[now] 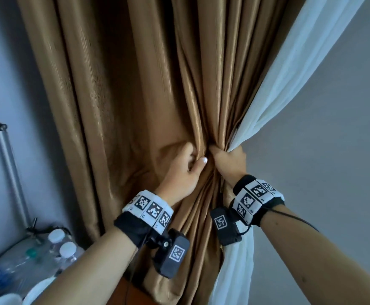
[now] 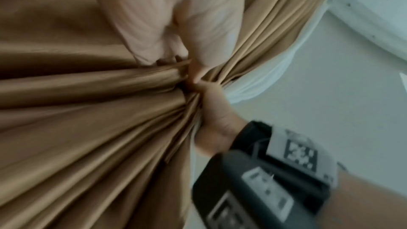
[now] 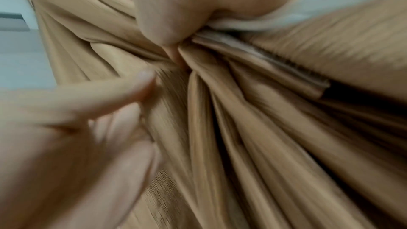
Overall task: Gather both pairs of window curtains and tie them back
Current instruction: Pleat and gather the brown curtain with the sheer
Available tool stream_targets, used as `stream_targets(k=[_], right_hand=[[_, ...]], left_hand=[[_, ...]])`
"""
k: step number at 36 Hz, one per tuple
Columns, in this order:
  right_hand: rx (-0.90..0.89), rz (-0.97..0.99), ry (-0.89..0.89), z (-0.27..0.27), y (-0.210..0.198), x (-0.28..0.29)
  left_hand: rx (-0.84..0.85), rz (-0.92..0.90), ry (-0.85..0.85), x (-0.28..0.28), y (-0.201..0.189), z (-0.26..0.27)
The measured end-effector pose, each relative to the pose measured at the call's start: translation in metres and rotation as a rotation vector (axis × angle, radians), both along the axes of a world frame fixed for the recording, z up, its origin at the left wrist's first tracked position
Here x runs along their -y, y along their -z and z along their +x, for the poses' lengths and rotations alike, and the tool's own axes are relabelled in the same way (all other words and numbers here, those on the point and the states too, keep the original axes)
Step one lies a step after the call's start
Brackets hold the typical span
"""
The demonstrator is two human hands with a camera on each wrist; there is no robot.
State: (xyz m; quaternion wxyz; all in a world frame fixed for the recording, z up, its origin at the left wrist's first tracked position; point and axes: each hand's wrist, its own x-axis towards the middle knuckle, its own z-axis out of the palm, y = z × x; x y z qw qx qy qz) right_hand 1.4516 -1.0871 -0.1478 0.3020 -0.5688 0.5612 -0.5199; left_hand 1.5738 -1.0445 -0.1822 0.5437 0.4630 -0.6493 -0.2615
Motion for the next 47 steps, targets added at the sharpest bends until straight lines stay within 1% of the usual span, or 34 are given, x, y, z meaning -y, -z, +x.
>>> stream_targets(k=[2,3,4,6,8,11,12,15,18,21,22,24,25,26,27,29,30,31,32,33,35,37,39,41,44,47], right_hand=[[0.151,0.036,-0.133,-0.002,-0.002,-0.006],[0.196,0.041,-0.193,-0.002,-0.002,-0.008],[0.204,0.039,-0.226,-0.001,-0.003,-0.009],[0.161,0.027,-0.238,0.001,-0.004,-0.010],[0.115,0.029,-0.249,0.001,-0.001,-0.006],[0.059,0.054,-0.197,0.001,-0.002,-0.004],[0.041,0.044,-0.157,0.002,-0.002,-0.007],[-0.042,-0.015,0.005,0.000,-0.001,-0.006],[-0.083,-0.023,0.037,-0.001,-0.002,-0.004],[-0.066,-0.018,0.038,-0.003,-0.003,-0.001],[-0.057,-0.027,0.035,-0.005,-0.003,-0.001],[-0.050,-0.036,0.027,-0.008,-0.002,-0.001],[-0.046,-0.035,0.018,-0.009,-0.002,-0.001],[-0.039,-0.032,0.009,-0.010,-0.001,-0.001],[-0.033,-0.030,0.001,-0.011,-0.001,-0.002],[-0.020,-0.028,-0.022,-0.013,-0.001,-0.003],[-0.007,-0.030,-0.039,-0.014,-0.001,-0.004],[0.006,-0.029,-0.058,-0.014,-0.001,-0.006],[0.020,-0.028,-0.081,-0.015,0.000,-0.006],[0.029,-0.027,-0.101,-0.015,0.000,-0.007],[0.026,-0.031,-0.126,-0.017,0.000,-0.008],[0.013,-0.032,-0.130,-0.018,-0.001,-0.009],[0.016,-0.037,-0.120,-0.019,-0.001,-0.007],[0.035,-0.031,-0.107,-0.020,0.000,-0.006],[0.078,-0.006,-0.130,-0.019,0.005,-0.004],[0.226,0.008,-0.266,-0.016,0.005,-0.008]], left_hand=[[0.023,0.013,0.006,-0.004,0.005,-0.004],[0.014,0.024,0.007,-0.007,0.005,-0.006],[-0.012,0.042,0.025,-0.010,0.004,-0.008],[-0.090,0.104,0.115,-0.015,0.002,-0.011],[-0.148,0.156,0.163,-0.020,-0.001,-0.012],[-0.173,0.198,0.162,-0.021,-0.004,-0.009],[-0.171,0.219,0.159,-0.020,-0.005,-0.008],[-0.096,0.243,0.182,-0.010,-0.013,-0.001],[-0.009,0.273,0.176,-0.004,-0.021,0.003],[-0.018,0.270,0.148,-0.001,-0.029,0.007],[-0.046,0.268,0.126,0.001,-0.030,0.010],[-0.165,0.266,0.054,0.005,-0.034,0.016],[-0.235,0.243,-0.012,0.006,-0.037,0.021],[-0.275,0.198,-0.125,0.011,-0.038,0.027],[-0.281,0.132,-0.275,0.016,-0.040,0.034],[-0.214,0.045,-0.558,0.023,-0.045,0.048],[-0.183,0.043,-0.640,0.026,-0.048,0.054],[-0.164,0.063,-0.661,0.029,-0.049,0.058],[-0.166,0.109,-0.630,0.029,-0.053,0.061],[-0.207,0.144,-0.559,0.031,-0.055,0.063],[-0.330,0.214,-0.379,0.032,-0.056,0.062],[-0.397,0.249,-0.331,0.033,-0.053,0.058],[-0.419,0.239,-0.299,0.035,-0.048,0.052],[-0.362,0.216,-0.282,0.031,-0.047,0.039],[-0.228,0.167,-0.303,0.024,-0.047,0.019],[-0.102,0.120,-0.352,0.015,-0.051,0.006]])
